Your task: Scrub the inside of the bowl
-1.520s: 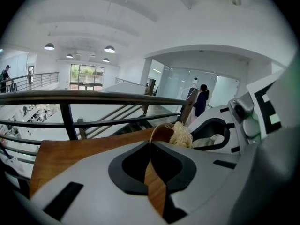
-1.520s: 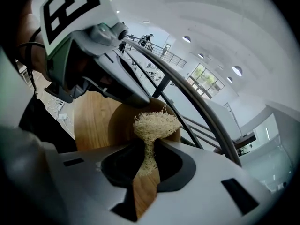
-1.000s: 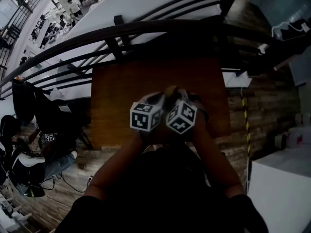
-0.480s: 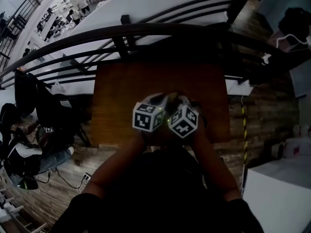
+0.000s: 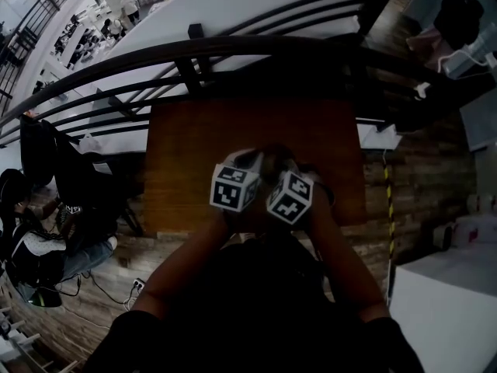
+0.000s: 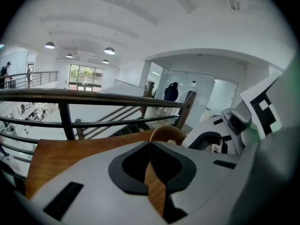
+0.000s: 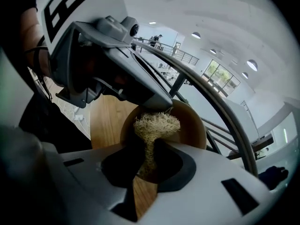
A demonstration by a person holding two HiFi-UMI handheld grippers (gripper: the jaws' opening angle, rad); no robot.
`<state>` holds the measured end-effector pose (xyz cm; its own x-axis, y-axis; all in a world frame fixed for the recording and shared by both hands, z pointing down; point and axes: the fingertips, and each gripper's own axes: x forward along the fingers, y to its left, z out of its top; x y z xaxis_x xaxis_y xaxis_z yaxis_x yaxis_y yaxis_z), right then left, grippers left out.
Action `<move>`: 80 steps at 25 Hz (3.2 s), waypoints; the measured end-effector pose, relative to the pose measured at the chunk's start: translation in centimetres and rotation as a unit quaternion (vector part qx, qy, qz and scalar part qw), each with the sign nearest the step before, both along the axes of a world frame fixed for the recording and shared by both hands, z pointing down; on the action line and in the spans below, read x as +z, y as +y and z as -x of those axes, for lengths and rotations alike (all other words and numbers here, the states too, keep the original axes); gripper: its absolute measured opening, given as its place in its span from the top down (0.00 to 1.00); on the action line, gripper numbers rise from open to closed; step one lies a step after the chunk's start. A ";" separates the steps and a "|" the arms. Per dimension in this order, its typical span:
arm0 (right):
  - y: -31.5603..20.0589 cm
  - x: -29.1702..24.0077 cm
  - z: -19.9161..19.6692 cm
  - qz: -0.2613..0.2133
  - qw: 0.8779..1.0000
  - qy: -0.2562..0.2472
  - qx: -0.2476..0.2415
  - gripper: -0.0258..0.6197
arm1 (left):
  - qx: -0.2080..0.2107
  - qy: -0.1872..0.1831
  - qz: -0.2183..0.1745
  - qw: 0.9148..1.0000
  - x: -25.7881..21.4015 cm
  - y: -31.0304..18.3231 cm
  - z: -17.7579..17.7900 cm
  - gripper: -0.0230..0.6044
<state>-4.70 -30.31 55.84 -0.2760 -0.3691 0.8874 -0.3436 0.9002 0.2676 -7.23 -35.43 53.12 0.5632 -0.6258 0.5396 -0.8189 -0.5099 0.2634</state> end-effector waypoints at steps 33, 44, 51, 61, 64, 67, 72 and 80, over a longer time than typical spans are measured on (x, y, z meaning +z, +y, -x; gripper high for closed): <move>2.0 2.6 -4.5 0.110 0.976 -0.172 0.070 0.85 | 0.016 -0.007 0.050 0.999 7.1 0.6 -3.6 0.95; -0.5 4.9 -11.6 0.084 0.926 -0.290 0.226 0.84 | -0.034 0.023 0.157 0.987 14.0 0.2 -4.6 0.95; -1.2 7.3 -13.4 0.094 0.916 -0.305 0.243 0.84 | -0.056 0.021 0.186 0.981 19.1 0.1 -5.1 0.95; -2.6 8.8 -15.4 0.088 0.922 -0.311 0.214 0.84 | -0.109 0.011 0.222 0.969 26.1 0.6 -5.9 0.95; -2.3 9.7 -15.8 0.112 0.923 -0.304 0.205 0.84 | -0.113 -0.006 0.220 0.969 27.5 0.9 -6.1 0.95; -2.5 10.4 -16.1 0.124 0.926 -0.298 0.196 0.84 | -0.121 -0.010 0.218 0.968 28.2 1.0 -6.0 0.95; -2.9 10.9 -16.9 0.139 0.929 -0.289 0.183 0.84 | -0.138 0.019 0.211 0.967 28.3 0.1 -6.8 0.95; -3.7 10.5 -16.8 0.138 0.929 -0.290 0.183 0.84 | -0.109 0.032 0.190 0.975 27.8 -0.1 -7.1 0.78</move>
